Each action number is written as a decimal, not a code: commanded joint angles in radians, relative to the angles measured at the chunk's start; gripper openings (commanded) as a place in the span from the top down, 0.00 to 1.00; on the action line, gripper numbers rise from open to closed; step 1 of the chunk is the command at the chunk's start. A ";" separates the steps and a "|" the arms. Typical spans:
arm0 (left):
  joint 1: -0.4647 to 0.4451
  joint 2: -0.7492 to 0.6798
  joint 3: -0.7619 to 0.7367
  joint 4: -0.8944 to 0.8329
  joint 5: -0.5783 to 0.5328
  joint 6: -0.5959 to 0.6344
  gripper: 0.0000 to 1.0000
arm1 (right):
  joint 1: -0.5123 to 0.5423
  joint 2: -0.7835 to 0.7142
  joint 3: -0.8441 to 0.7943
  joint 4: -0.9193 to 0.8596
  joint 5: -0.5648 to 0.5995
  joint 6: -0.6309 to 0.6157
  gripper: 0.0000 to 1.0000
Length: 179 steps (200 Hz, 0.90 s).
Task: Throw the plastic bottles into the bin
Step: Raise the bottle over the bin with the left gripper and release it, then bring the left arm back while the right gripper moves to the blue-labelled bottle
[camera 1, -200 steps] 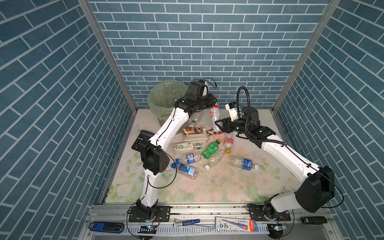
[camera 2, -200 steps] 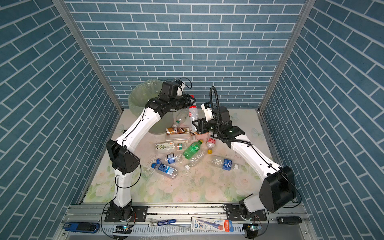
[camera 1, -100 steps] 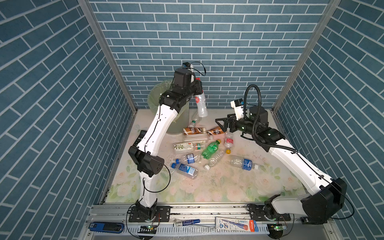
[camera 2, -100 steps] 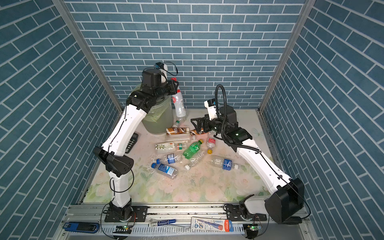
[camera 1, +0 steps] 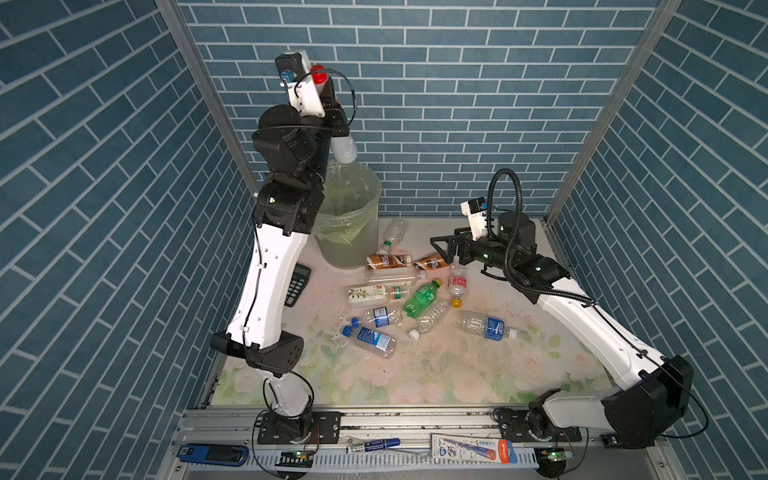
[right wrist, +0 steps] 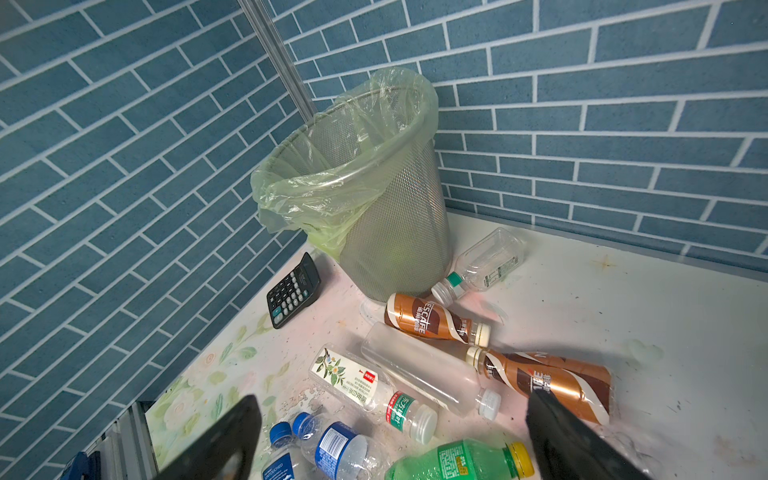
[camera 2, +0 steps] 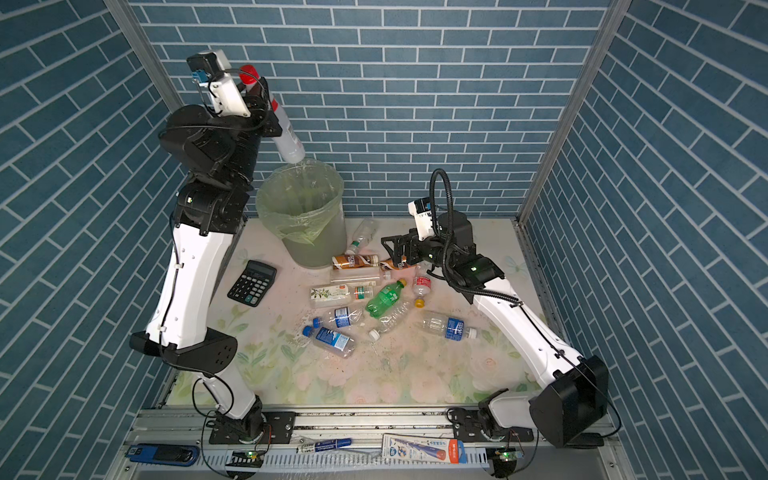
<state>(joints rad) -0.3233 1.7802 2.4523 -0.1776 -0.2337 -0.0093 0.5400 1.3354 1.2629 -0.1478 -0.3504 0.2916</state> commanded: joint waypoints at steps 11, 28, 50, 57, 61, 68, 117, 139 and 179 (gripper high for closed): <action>0.120 0.167 -0.042 -0.019 0.013 -0.083 0.77 | 0.010 0.020 0.035 0.028 -0.013 0.016 0.01; 0.153 0.264 0.046 -0.124 0.045 -0.135 0.59 | 0.013 0.019 0.032 0.027 -0.015 0.024 0.01; 0.148 0.282 0.066 -0.208 0.101 -0.140 0.13 | 0.015 0.001 0.016 0.023 -0.002 0.024 0.01; 0.143 0.265 0.036 -0.199 0.095 -0.145 0.01 | 0.016 -0.005 0.009 0.025 0.003 0.024 0.01; 0.141 0.253 0.017 -0.191 0.093 -0.147 0.01 | 0.015 -0.008 0.005 0.026 0.005 0.024 0.01; 0.137 0.231 -0.015 -0.177 0.092 -0.148 0.01 | 0.015 -0.010 0.004 0.022 0.007 0.024 0.01; 0.038 0.112 -0.125 -0.181 0.069 -0.094 0.01 | 0.013 -0.019 0.004 -0.066 0.089 0.013 0.01; -0.057 0.066 -0.199 -0.165 0.031 -0.044 0.01 | 0.011 -0.020 0.009 -0.169 0.195 0.004 0.01; -0.237 0.029 -0.322 -0.202 -0.045 -0.025 0.01 | -0.025 -0.055 -0.047 -0.345 0.349 0.031 0.01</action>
<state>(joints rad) -0.4854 1.7832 2.2013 -0.3302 -0.2230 -0.0696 0.5396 1.3384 1.2610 -0.3492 -0.1299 0.3065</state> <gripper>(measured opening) 0.994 0.990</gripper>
